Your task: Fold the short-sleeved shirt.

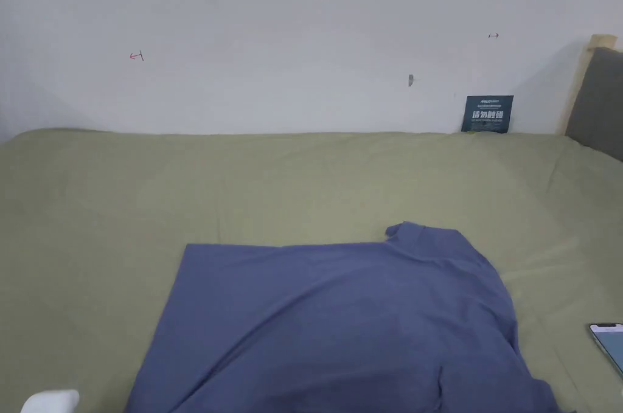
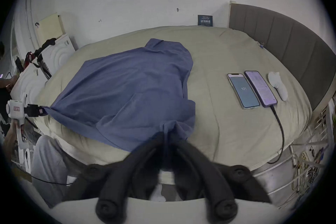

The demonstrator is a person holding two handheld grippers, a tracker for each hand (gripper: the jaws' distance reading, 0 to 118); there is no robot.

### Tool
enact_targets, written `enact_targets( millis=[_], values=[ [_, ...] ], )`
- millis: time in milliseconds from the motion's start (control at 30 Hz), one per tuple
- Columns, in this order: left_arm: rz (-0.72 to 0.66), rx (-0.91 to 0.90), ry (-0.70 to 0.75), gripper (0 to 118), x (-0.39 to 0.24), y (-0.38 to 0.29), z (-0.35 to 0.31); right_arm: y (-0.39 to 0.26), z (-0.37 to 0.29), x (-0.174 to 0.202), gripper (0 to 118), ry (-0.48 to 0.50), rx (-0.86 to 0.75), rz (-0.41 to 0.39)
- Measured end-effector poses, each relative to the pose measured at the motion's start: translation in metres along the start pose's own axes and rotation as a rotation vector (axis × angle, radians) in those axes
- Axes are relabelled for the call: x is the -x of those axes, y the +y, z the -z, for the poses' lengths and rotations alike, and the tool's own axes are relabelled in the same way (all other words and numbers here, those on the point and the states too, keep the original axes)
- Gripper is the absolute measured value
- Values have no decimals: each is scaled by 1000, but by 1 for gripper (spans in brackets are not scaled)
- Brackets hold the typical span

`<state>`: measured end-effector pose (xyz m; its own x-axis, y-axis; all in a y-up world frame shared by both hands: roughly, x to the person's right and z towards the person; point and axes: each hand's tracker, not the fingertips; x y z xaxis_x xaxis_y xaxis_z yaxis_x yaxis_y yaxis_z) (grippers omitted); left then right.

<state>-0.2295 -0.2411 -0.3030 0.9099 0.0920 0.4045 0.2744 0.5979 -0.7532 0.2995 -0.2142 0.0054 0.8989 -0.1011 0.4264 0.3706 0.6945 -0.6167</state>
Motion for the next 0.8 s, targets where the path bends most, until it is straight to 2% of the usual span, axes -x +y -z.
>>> enact_targets(
  millis=[33,67,233,400,433,467,500,533,600,633,800],
  values=[
    [-2,-4,2,106,0,2,-2,3,-1,1,87,-11,10,17],
    [-5,-29,1,118,-1,5,-6,8,-2,3,115,-25,12,32],
    [16,-273,-7,118,-44,55,-64,66,-45,31,117,18,-209,39],
    [39,-581,-49,115,-112,94,-112,99,-63,107,116,61,-471,-38],
    [57,-618,-29,107,-123,94,-115,102,-66,117,112,53,-511,-44],
    [75,-656,0,88,-135,92,-118,101,-66,129,98,40,-520,-59],
    [92,-683,24,38,-143,89,-120,96,-66,137,50,19,-563,-61],
    [109,-708,30,0,-150,85,-120,92,-65,141,0,16,-592,-62],
    [105,-705,39,0,-159,77,-117,87,-59,144,1,-9,-582,-61],
    [110,-715,28,0,-159,74,-117,77,-56,142,1,8,-599,-51],
    [135,-693,27,0,-157,69,-121,67,-62,148,1,-13,-610,-101]
  ],
)
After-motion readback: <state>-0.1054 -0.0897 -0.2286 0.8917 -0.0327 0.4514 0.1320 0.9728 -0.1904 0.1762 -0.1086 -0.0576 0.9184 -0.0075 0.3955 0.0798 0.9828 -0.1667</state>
